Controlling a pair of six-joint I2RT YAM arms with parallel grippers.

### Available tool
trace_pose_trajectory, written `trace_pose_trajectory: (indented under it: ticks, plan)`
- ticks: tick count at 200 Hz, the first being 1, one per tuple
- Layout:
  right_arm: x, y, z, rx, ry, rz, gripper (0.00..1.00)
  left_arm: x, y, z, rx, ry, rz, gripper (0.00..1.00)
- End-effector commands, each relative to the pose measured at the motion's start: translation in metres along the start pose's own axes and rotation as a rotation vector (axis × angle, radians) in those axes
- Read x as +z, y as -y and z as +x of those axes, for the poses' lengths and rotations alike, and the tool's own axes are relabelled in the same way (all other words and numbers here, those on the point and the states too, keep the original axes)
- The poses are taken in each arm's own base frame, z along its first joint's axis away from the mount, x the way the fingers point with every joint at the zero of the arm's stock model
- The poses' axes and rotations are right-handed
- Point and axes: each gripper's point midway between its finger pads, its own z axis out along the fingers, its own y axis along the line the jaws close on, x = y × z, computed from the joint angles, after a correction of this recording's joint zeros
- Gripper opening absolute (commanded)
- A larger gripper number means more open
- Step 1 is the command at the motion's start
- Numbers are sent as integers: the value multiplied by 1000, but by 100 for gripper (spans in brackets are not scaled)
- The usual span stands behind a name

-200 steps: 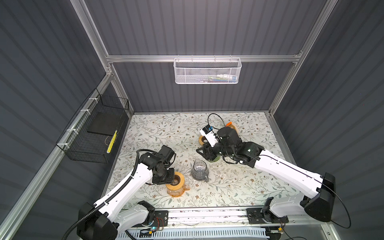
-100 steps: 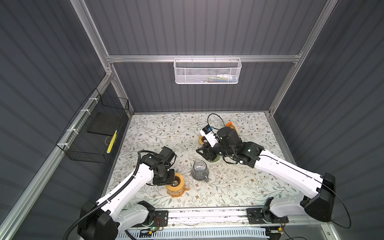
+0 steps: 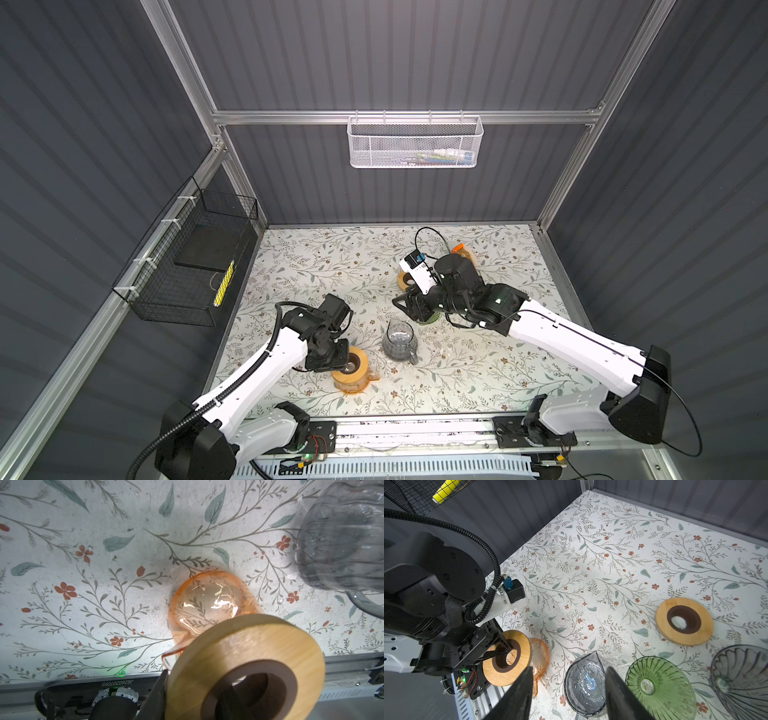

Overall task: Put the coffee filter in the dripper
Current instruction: 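Lower the wooden stand onto the mouth of the pink pitcher with the left gripper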

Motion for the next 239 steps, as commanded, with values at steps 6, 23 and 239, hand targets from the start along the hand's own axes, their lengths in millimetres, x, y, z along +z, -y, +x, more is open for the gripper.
trace_pose_trajectory:
  ticks: [6,23,239]
  plan:
    - [-4,-2,-7,-8,13,2,57,2,-1,3,-8,-11,-8,22]
    - [-4,-2,-7,-8,12,0,57,3,-1,3,-8,-12,-8,24]
    - [-9,-3,-9,-8,25,-2,57,-18,-3,3,-15,28,-10,41]
